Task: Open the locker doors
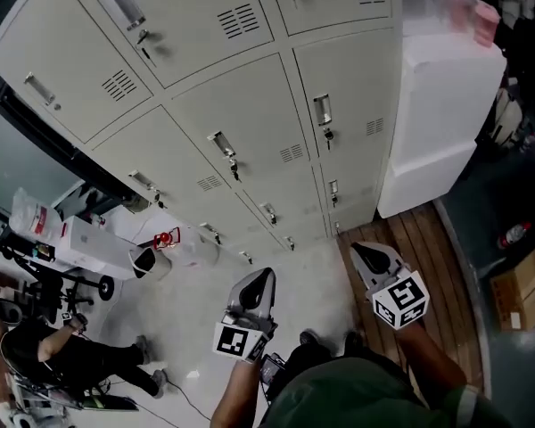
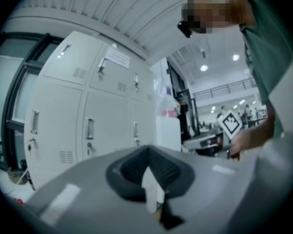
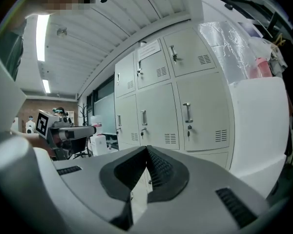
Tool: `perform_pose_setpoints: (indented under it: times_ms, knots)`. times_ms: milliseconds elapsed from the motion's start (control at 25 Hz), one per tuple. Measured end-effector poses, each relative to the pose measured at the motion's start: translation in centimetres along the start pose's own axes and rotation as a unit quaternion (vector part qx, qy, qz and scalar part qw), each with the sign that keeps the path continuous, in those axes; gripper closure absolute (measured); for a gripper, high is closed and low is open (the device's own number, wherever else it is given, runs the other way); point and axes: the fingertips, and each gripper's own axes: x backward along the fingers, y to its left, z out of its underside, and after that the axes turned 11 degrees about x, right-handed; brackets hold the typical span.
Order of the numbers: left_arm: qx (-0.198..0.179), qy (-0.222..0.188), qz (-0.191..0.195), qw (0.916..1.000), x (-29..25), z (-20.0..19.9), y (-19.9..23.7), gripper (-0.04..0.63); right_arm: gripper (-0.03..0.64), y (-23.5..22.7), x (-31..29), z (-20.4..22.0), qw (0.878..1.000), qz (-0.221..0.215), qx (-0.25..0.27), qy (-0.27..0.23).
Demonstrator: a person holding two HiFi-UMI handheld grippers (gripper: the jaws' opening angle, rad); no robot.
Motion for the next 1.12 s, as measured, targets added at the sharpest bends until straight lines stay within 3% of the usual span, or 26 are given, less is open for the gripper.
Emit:
perform_pose_setpoints:
  times_ms: [440, 680, 1120]
  knots:
    - [0.02, 0.01, 0.034, 0.9992, -6.1, 1.3, 10.4, 0.597, 0.612, -2.7, -9.3, 1.3, 0.998, 0.052, 0.008, 0.015]
    - [0.027, 0.005, 0.063, 0.9976, -9.9, 2.5, 13.4, 0.597, 0.612, -5.2, -13.8, 3.2, 0.997, 0.073, 0.004, 0.023]
    - [0.059, 0.03, 0.039, 0.9971, -17.2, 9.5, 16.6, 0.597, 0.611, -12.1, -21.1, 13.5, 0.997, 0.052, -0.008, 0.06]
